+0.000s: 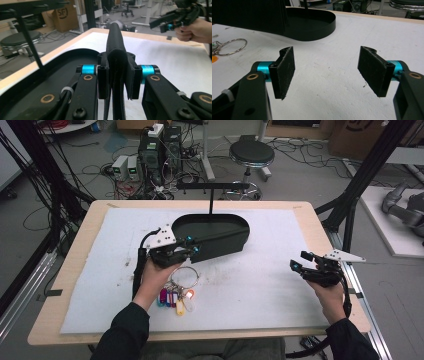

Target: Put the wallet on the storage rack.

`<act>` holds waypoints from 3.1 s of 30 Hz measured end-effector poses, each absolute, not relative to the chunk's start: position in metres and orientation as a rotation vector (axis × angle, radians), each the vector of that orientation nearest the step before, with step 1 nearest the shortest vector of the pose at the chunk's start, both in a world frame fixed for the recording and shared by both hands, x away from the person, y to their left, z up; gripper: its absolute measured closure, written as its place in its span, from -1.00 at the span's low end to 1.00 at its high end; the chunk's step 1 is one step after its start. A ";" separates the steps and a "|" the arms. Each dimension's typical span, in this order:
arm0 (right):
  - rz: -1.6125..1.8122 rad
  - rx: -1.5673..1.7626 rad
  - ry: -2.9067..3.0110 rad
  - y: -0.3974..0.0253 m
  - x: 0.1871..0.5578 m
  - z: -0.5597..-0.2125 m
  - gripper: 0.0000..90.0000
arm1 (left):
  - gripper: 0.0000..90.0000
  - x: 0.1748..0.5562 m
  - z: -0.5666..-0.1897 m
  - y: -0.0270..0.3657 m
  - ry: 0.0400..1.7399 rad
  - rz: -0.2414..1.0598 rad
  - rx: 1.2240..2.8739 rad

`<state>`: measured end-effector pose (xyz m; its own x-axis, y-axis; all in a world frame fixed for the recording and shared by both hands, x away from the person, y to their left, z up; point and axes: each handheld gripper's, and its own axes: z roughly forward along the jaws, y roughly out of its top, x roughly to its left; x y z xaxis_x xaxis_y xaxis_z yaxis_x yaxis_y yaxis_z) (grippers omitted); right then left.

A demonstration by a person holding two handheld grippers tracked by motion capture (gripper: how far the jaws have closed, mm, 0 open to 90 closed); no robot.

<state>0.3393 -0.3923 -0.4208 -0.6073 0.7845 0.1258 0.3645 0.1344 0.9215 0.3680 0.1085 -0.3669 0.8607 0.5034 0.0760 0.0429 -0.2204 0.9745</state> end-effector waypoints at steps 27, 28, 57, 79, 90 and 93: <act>1.461 1.125 2.000 -0.395 0.340 -0.421 -0.31 | 0.68 0.425 -0.379 0.110 0.576 0.557 1.629; 1.460 1.126 1.999 -0.395 0.340 -0.421 -0.31 | 0.68 0.426 -0.380 0.109 0.575 0.562 1.619; 1.460 1.129 1.998 -0.395 0.341 -0.421 -0.31 | 0.68 0.462 -0.426 0.097 0.661 0.580 1.572; 1.456 1.120 2.004 -0.393 0.340 -0.421 -0.31 | 0.58 0.468 -0.435 0.109 0.764 0.636 1.677; 1.456 1.119 2.004 -0.394 0.341 -0.421 -0.31 | 0.09 0.465 -0.428 0.112 0.862 0.786 1.747; 1.458 1.121 2.005 -0.393 0.340 -0.421 -0.31 | -0.08 0.461 -0.422 0.114 0.876 0.809 1.744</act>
<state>0.3404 -0.3934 -0.4211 -0.5879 0.7998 0.1207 0.3614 0.1262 0.9238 0.4609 0.1145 -0.4221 0.5169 0.8470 0.1242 0.1906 -0.2553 0.9479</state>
